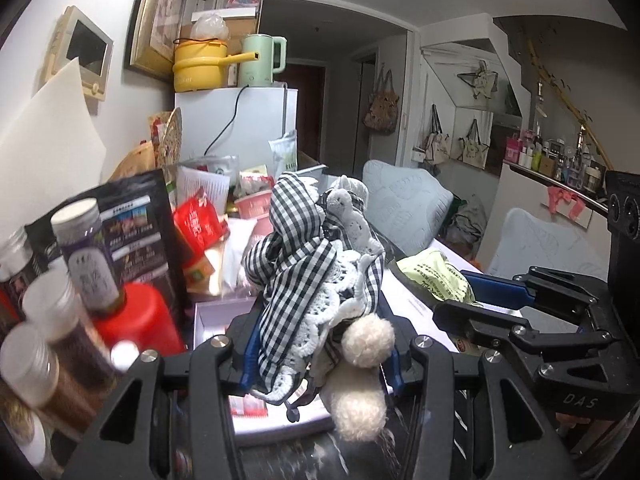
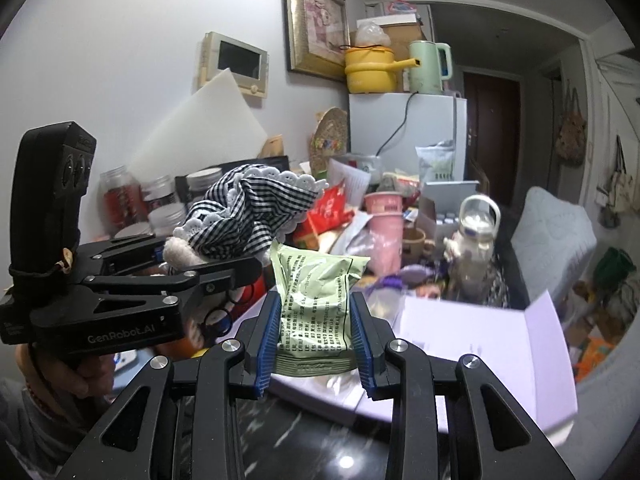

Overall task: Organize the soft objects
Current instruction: 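Lift and carry the checkered cloth and green sachet over the white box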

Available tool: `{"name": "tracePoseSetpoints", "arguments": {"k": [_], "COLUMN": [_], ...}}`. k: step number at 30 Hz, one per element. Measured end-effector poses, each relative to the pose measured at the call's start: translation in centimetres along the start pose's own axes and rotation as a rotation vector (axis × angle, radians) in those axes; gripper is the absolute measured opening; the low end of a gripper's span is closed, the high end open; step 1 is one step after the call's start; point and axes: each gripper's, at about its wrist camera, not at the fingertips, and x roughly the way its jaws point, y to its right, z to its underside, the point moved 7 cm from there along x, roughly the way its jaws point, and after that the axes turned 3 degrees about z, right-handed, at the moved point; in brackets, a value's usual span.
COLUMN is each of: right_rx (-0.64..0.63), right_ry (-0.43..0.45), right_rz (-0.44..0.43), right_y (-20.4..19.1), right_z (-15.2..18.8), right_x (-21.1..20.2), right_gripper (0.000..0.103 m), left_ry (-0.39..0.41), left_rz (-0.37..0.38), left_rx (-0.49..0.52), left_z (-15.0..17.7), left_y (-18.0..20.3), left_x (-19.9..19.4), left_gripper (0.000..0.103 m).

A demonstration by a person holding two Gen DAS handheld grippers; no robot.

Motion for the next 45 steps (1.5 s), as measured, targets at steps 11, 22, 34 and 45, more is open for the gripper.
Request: {"name": "tracePoseSetpoints", "arguments": {"k": [11, 22, 34, 45], "right_rx": [0.008, 0.051, 0.060, 0.061], "right_ry": [0.026, -0.054, -0.162, -0.229], "right_rz": [-0.007, -0.039, -0.025, -0.005], "right_y": [2.5, 3.9, 4.7, 5.3], "right_z": [-3.2, -2.8, -0.4, 1.4], "right_x": [6.0, 13.0, 18.2, 20.4], "right_gripper": [0.034, 0.034, 0.034, 0.034], "left_ry": [0.000, -0.091, -0.260, -0.450], "left_rz": [-0.063, -0.150, -0.217, -0.277], "left_rx": [-0.029, -0.043, -0.056, -0.071], "left_z": [-1.7, 0.3, 4.5, 9.4], "left_y": [-4.3, -7.6, -10.2, -12.1], "left_x": [5.6, 11.6, 17.2, 21.0], "left_gripper": [0.047, 0.047, 0.047, 0.048]}}
